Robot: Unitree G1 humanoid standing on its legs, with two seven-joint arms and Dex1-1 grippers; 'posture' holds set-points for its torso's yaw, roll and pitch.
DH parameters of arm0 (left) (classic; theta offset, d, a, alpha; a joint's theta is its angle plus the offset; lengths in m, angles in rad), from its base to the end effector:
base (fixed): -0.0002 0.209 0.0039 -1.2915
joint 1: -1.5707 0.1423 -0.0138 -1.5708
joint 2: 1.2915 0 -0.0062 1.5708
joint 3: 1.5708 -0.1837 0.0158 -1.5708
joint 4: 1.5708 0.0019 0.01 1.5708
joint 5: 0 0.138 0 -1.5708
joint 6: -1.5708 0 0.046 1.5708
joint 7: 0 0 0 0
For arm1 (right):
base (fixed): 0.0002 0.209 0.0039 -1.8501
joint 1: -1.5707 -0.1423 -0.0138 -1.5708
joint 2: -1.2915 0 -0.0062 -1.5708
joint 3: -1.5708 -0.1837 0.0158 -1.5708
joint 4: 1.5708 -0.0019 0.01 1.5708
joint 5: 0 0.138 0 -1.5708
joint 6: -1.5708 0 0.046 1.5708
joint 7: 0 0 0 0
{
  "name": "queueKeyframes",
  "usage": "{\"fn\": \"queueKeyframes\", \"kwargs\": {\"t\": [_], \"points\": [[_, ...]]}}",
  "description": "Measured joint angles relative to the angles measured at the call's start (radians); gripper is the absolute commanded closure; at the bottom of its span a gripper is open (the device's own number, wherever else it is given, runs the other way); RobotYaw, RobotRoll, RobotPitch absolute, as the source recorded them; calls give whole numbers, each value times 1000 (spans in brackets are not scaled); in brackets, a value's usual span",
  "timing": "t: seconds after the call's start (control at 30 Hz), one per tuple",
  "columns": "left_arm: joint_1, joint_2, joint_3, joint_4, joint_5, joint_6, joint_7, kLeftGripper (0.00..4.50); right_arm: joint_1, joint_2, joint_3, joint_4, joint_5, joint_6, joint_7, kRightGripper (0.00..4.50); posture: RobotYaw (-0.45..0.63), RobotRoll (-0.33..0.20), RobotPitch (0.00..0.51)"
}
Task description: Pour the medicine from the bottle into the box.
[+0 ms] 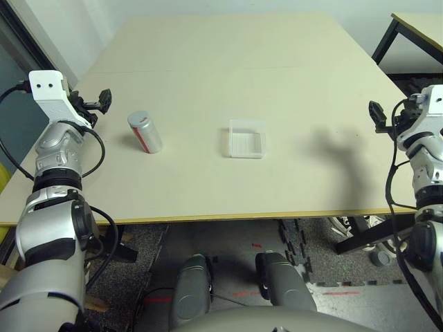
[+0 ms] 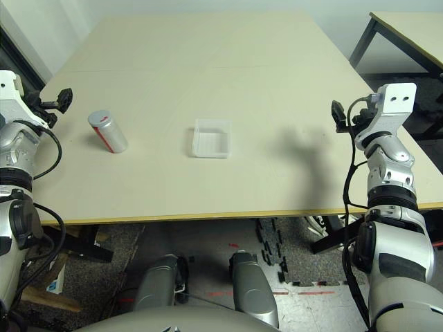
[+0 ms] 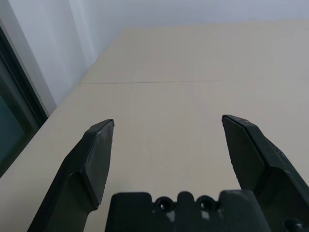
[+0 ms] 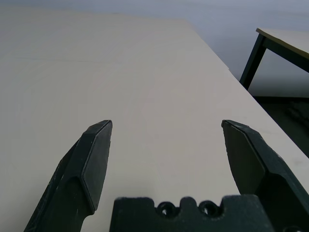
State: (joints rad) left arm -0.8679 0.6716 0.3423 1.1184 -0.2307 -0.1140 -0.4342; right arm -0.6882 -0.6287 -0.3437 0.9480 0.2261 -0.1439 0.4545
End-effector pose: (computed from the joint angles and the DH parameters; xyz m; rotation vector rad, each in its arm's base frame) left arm 0.3055 0.3408 0.1573 0.0213 -0.0640 0.1051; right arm 0.2881 -0.3386 0.1298 -0.0910 -0.0536 -0.0606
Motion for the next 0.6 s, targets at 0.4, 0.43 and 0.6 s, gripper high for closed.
{"fn": "queueKeyframes", "kwargs": {"t": [0.4,0.43,0.6], "points": [[-1,0,0,0,0,0,-6,15,-2,8,1,0,1,0,3,0,-173,0,85],[-6,1,0,2,0,1,-6,15,-4,9,1,0,2,0,10,0,-171,0,84],[-67,20,0,29,1,2,-6,15,-10,27,16,-67,40,25,145,0,-165,0,71]]}}
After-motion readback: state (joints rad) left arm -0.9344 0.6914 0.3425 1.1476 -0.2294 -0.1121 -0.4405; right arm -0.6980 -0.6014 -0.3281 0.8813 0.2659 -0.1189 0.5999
